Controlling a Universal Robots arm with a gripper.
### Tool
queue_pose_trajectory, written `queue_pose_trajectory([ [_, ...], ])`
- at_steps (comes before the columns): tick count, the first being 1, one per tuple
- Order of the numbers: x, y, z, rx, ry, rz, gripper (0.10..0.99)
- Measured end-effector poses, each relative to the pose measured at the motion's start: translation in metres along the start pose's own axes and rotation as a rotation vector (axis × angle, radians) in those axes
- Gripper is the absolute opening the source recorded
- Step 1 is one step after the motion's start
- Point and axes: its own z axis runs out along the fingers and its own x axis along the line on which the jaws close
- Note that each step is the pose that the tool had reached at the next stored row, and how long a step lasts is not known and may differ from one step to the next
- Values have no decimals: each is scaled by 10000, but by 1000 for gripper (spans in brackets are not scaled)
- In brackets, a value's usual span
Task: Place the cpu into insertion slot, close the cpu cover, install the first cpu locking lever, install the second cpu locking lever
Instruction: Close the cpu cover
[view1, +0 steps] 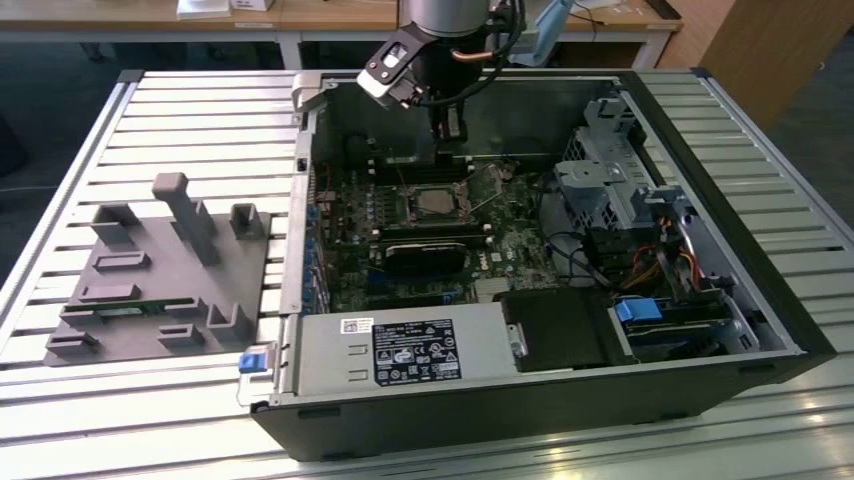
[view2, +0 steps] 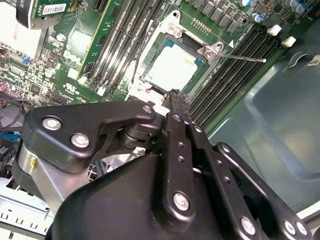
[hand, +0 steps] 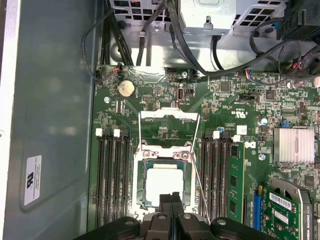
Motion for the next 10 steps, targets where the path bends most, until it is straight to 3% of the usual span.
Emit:
queue_pose_trajectory([
  [10, 0, 25, 1, 0, 0, -1, 106],
])
